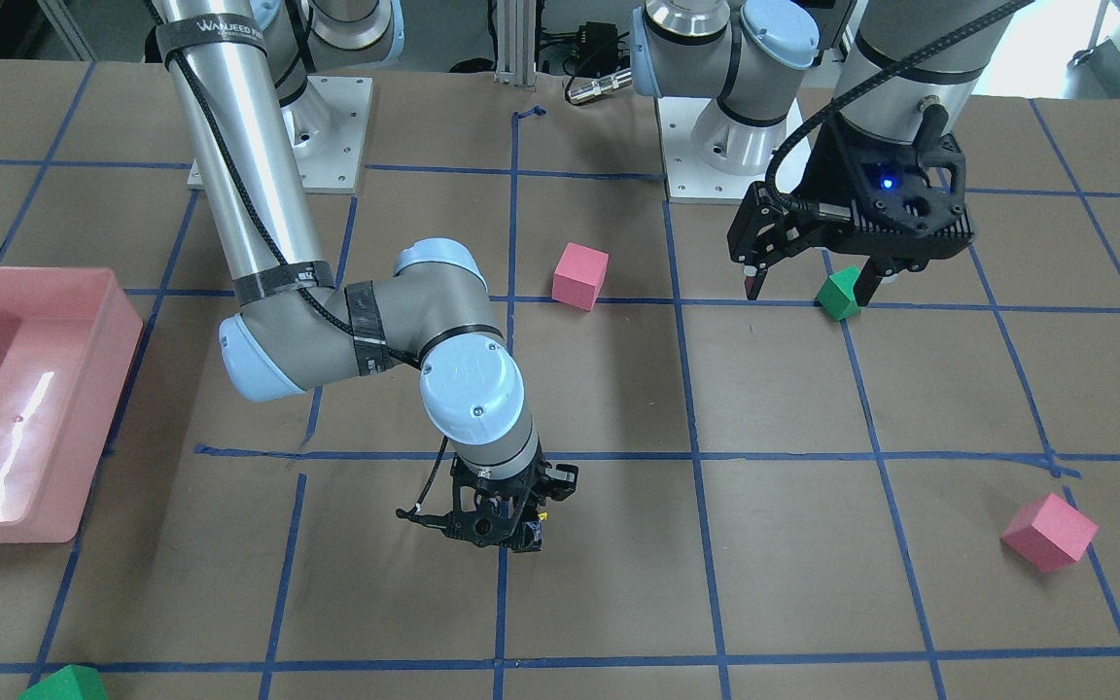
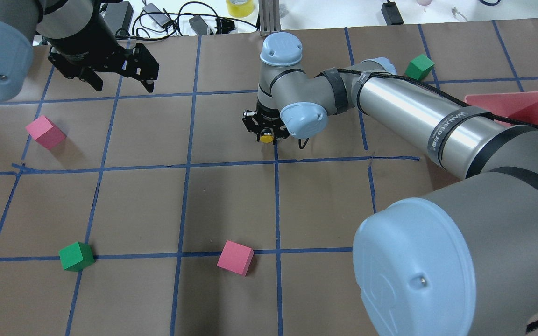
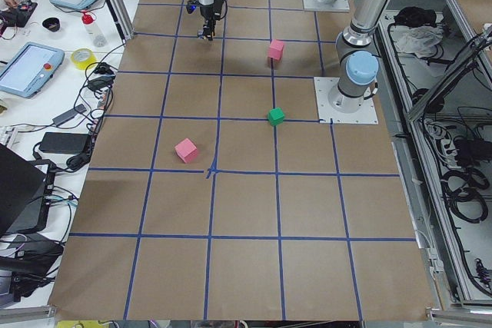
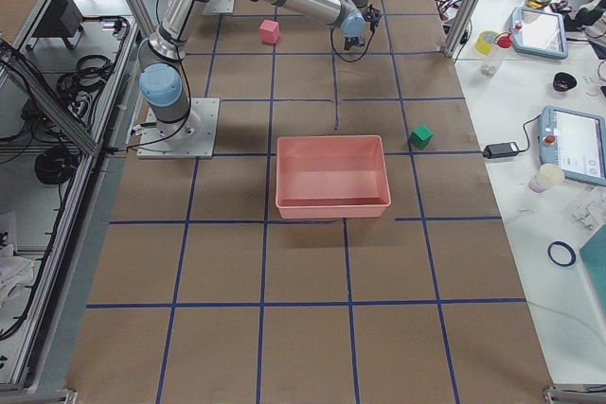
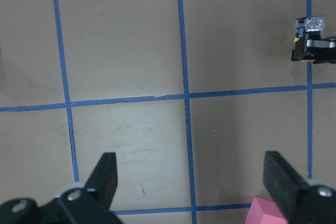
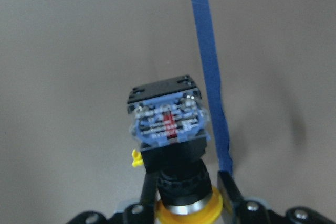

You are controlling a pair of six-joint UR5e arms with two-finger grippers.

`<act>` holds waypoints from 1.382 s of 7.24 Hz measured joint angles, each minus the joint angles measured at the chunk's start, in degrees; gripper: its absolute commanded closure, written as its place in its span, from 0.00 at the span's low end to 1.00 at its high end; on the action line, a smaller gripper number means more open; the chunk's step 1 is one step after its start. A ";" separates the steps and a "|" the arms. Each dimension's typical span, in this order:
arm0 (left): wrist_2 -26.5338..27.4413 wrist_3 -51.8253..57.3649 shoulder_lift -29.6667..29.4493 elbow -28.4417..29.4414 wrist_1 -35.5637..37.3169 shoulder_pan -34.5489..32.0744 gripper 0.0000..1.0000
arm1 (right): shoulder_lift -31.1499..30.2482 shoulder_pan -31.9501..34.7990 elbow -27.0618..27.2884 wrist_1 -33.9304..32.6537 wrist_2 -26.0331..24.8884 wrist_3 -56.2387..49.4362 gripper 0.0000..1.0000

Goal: Align button upright
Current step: 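Lower the button onto the table and open the right gripper, then raise the right gripper away while the left arm reaches toward the button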

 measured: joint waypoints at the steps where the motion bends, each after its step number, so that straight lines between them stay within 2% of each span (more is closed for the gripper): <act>1: 0.00 0.08 0.00 0.01 -0.02 0.05 0.00 | 0.36 0.06 -0.06 -0.17 0.00 -0.93 0.09; 2: 0.00 0.09 0.00 0.00 -0.03 0.04 0.00 | 0.41 0.08 -0.06 -0.73 -0.23 -1.78 0.00; 4: 0.00 0.05 0.00 -0.02 0.00 0.05 0.00 | -0.33 0.09 -0.12 -1.64 -0.54 -2.36 0.00; 6: -0.02 0.00 0.00 -0.02 -0.03 0.05 0.00 | -5.11 -0.13 0.56 0.47 -1.73 -3.92 0.00; 8: -0.04 -0.29 0.00 -0.02 -0.04 0.02 0.00 | -11.18 -2.02 2.23 7.25 -5.82 -8.75 0.00; 10: -0.06 -0.35 -0.14 -0.49 -0.04 -0.09 0.00 | -19.12 -8.71 2.91 17.32 -6.80 -15.43 0.00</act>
